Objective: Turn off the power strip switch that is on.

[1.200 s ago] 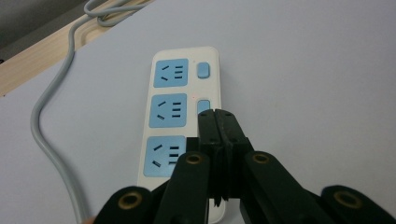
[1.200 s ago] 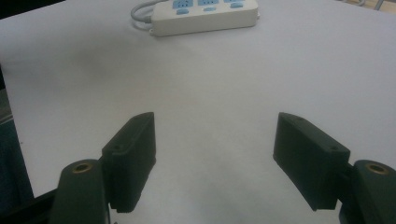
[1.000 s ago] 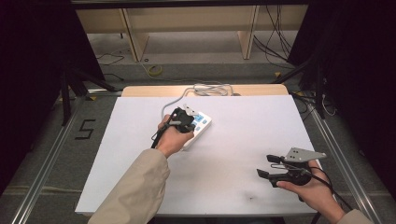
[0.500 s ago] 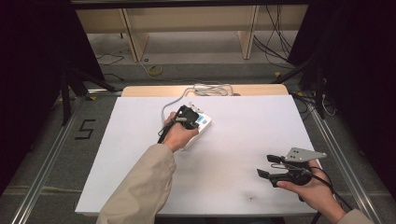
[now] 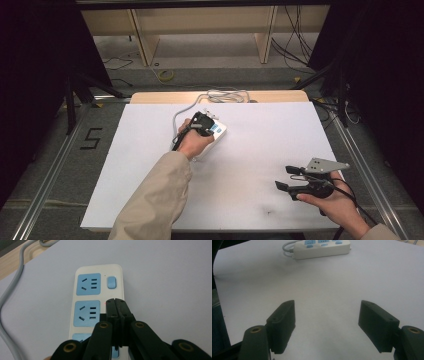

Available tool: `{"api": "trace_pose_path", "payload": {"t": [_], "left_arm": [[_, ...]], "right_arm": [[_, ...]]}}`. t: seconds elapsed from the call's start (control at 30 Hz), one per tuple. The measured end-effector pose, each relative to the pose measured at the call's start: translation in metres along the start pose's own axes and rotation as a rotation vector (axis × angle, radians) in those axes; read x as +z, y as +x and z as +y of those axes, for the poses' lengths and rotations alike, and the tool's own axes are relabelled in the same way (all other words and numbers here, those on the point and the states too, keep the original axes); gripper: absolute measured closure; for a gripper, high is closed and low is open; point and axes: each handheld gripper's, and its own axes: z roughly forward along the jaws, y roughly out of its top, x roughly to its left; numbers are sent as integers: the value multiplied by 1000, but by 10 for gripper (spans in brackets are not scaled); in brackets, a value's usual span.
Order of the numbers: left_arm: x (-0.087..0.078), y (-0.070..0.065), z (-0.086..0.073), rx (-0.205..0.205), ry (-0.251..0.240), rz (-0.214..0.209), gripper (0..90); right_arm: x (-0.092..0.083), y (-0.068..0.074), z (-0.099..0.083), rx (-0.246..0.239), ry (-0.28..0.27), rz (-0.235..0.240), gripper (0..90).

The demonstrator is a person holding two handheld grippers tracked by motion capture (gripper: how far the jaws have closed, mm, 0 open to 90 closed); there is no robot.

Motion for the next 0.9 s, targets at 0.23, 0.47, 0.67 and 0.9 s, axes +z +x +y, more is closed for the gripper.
{"api": "trace_pose_path", "payload": {"t": [0.23,0.47,0.67,0.9], "left_arm": [[4,-1,5,6,3,7,899],[8,-2,8,18,15,18,899],[11,-1,8,13,23,15,899],[16,0,7,6,34,11,899]], "right_arm": [[0,0,0,-2,-1,1,301],[0,0,0,-2,0,5,301],[0,0,0,-3,-2,5,301],[0,0,0,0,2,6,301]]}}
